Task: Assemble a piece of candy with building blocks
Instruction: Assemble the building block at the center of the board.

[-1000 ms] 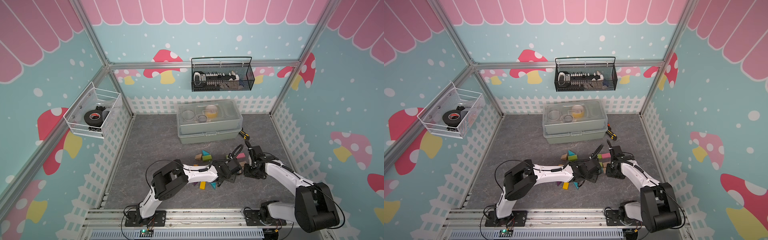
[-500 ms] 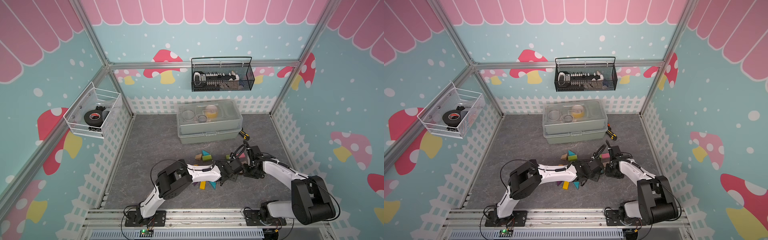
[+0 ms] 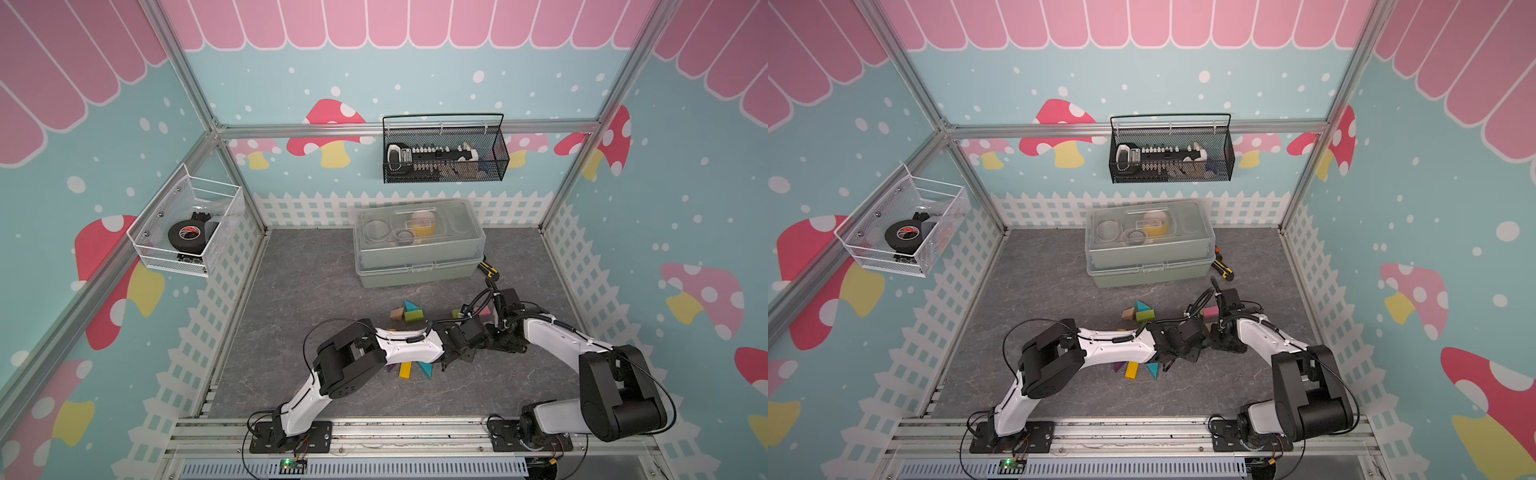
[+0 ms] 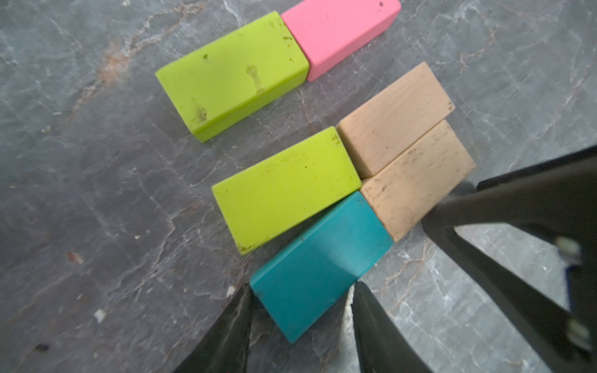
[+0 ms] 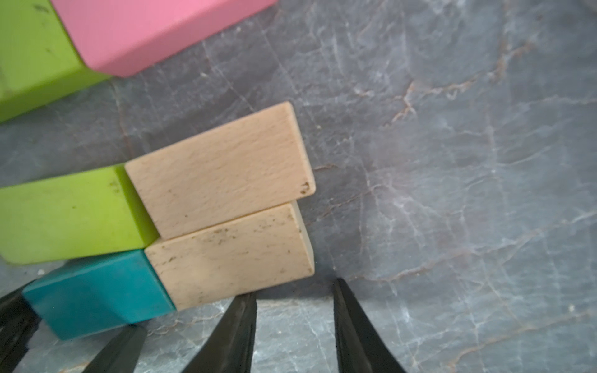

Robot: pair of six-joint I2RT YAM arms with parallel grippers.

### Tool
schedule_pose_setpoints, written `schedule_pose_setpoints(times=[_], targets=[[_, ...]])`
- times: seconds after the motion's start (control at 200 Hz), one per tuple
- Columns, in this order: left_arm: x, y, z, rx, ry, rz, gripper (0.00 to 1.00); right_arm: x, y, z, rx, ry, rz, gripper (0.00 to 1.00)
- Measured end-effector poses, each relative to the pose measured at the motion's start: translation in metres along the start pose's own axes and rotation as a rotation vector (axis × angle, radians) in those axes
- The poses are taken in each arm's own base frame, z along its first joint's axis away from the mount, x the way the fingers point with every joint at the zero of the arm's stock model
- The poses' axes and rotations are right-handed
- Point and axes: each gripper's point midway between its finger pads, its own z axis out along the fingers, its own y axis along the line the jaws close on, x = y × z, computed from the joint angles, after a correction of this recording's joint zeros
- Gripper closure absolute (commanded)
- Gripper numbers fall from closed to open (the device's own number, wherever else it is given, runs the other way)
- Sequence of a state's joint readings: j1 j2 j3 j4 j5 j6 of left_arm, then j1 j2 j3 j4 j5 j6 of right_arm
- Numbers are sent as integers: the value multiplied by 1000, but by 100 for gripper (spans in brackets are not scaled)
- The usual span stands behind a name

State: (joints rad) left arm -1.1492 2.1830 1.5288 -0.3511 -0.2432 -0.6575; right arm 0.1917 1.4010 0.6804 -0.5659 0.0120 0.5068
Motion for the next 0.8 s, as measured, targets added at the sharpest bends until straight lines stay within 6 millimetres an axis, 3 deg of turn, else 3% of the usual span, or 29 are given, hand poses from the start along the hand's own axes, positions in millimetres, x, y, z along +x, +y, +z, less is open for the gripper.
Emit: schedule_pose_setpoints(times=[0.8], targets=[[-12, 9, 7, -16, -4, 16, 50, -7, 3, 1, -5, -7, -19, 60]])
